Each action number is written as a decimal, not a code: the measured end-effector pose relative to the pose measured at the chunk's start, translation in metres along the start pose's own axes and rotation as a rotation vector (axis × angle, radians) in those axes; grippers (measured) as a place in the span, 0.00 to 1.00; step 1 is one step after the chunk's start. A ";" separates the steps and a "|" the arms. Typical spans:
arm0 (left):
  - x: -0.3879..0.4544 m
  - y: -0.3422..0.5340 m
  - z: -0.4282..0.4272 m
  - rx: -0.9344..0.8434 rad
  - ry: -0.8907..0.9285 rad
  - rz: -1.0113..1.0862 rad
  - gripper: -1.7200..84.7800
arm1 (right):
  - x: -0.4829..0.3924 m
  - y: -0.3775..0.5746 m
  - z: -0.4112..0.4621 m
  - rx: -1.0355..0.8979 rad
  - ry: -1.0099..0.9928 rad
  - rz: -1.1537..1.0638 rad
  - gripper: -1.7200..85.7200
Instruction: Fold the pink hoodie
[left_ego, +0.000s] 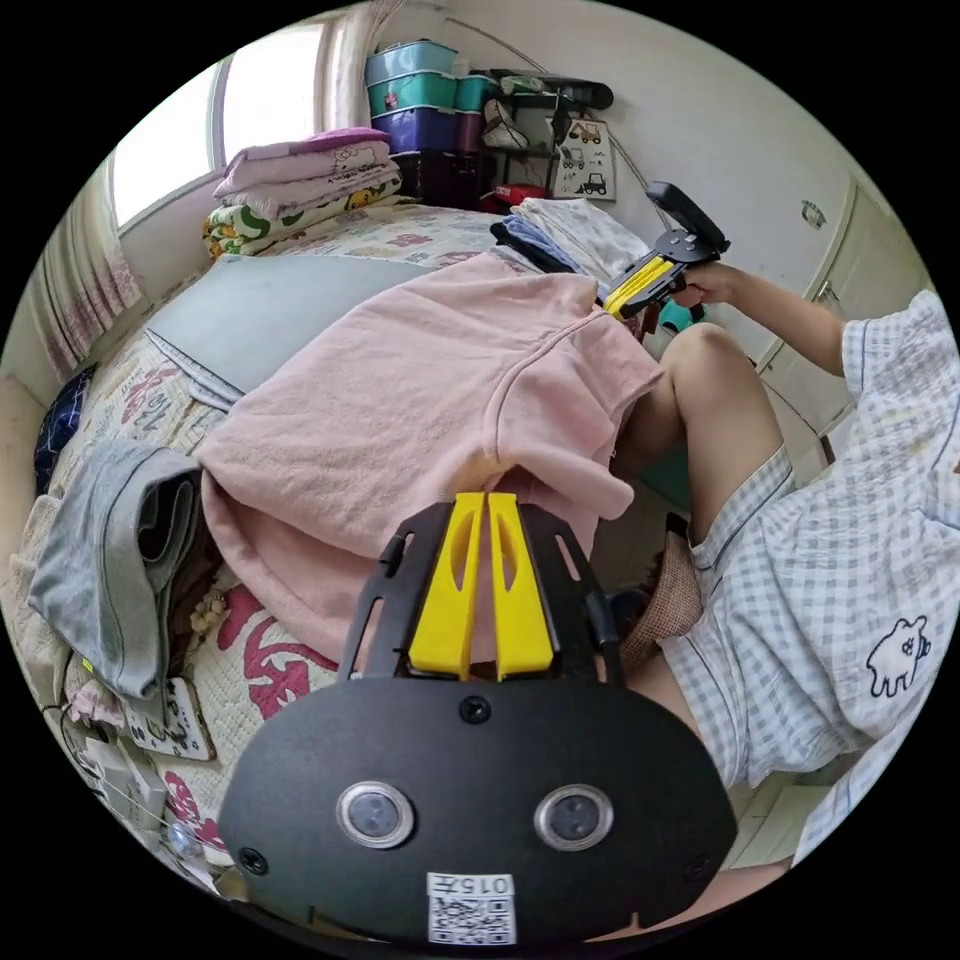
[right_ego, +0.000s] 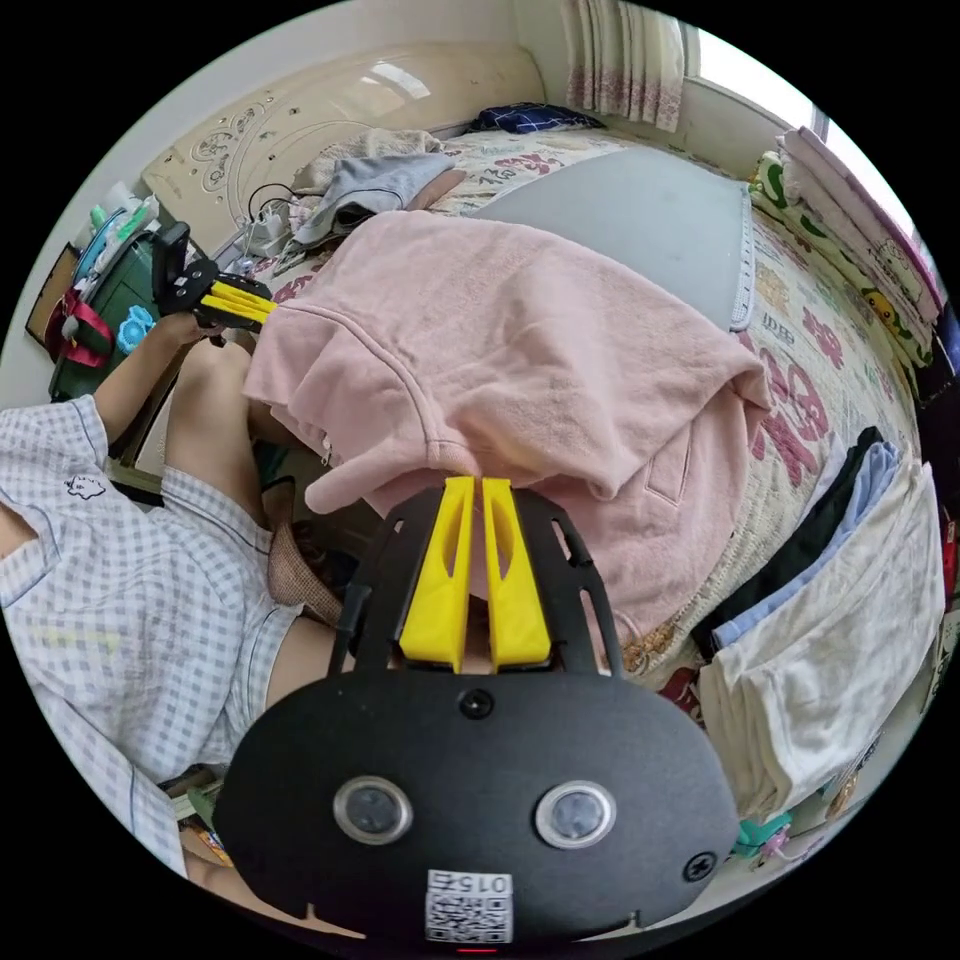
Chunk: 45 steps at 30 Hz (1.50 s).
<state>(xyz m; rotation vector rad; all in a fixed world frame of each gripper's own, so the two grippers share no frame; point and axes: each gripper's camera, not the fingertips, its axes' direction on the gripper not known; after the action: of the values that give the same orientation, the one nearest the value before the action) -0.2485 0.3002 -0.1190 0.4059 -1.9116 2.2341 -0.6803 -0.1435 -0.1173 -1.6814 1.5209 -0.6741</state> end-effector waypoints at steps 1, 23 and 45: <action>-0.004 0.003 0.006 -0.013 0.002 -0.024 0.02 | 0.005 0.000 0.001 -0.012 -0.008 0.026 0.02; -0.017 0.117 0.085 0.182 0.282 -0.471 0.04 | 0.076 0.035 -0.075 0.221 -0.350 0.391 0.05; -0.229 0.148 0.080 0.238 0.066 -0.887 0.20 | 0.429 -0.085 -0.127 0.456 -0.310 0.899 0.24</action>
<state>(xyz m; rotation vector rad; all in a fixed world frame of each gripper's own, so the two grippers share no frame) -0.0689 0.2076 -0.3189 0.9669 -1.0796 1.8000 -0.6661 -0.5883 -0.0195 -0.6081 1.5392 -0.2202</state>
